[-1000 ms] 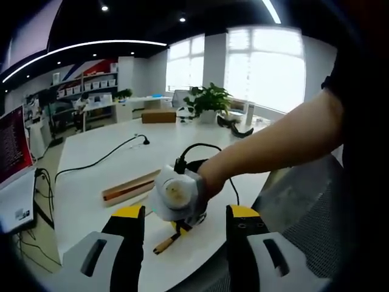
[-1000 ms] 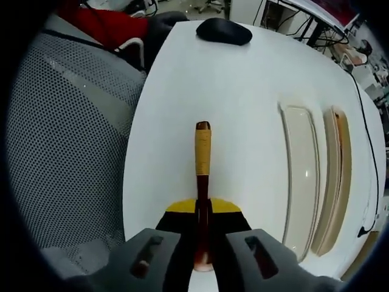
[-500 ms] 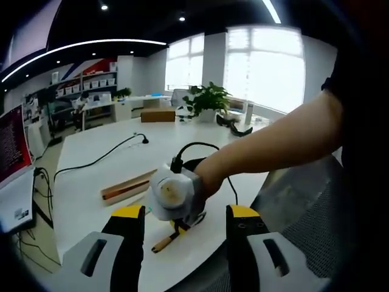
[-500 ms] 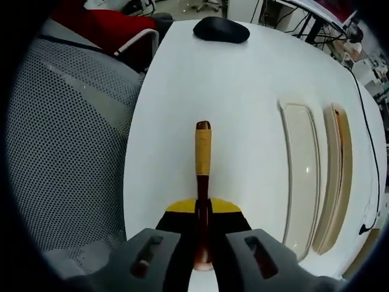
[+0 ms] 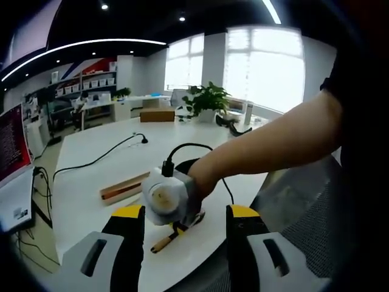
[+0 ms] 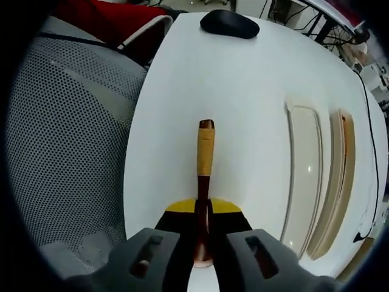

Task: Arrange the utensils inside the cutlery case until each visible utensil rests in its matching compartment.

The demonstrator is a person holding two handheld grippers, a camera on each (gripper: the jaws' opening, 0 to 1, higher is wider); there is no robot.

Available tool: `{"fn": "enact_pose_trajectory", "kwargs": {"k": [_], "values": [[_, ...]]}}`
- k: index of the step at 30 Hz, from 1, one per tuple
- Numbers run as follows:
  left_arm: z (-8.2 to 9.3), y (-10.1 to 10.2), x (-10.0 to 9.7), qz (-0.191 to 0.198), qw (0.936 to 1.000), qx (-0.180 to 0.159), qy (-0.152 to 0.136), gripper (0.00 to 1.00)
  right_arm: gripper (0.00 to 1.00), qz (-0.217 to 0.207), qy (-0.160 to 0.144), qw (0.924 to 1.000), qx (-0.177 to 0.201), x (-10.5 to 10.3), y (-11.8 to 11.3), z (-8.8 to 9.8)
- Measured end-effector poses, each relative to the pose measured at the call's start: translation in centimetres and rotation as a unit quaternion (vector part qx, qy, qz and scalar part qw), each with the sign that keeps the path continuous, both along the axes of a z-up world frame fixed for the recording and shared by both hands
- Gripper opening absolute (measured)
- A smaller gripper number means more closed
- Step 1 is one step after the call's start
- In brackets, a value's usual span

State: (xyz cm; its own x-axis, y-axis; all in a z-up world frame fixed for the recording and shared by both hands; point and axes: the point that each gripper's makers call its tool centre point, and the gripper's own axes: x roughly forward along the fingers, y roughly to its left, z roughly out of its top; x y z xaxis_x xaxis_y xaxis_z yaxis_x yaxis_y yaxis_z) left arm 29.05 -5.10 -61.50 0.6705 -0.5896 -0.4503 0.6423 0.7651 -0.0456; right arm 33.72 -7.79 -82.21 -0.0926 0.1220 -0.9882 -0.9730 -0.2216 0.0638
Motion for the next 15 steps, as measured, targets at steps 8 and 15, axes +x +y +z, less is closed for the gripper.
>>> {"fn": "enact_pose_trajectory", "kwargs": {"k": [8, 15], "values": [[0.01, 0.03, 0.01, 0.0, 1.0, 0.0, 0.0, 0.55, 0.03, 0.0, -0.004, 1.0, -0.006, 0.03, -0.04, 0.01], [0.06, -0.01, 0.01, -0.001, 1.0, -0.002, -0.001, 0.55, 0.03, -0.001, -0.006, 1.0, -0.004, 0.04, -0.04, 0.01]]}}
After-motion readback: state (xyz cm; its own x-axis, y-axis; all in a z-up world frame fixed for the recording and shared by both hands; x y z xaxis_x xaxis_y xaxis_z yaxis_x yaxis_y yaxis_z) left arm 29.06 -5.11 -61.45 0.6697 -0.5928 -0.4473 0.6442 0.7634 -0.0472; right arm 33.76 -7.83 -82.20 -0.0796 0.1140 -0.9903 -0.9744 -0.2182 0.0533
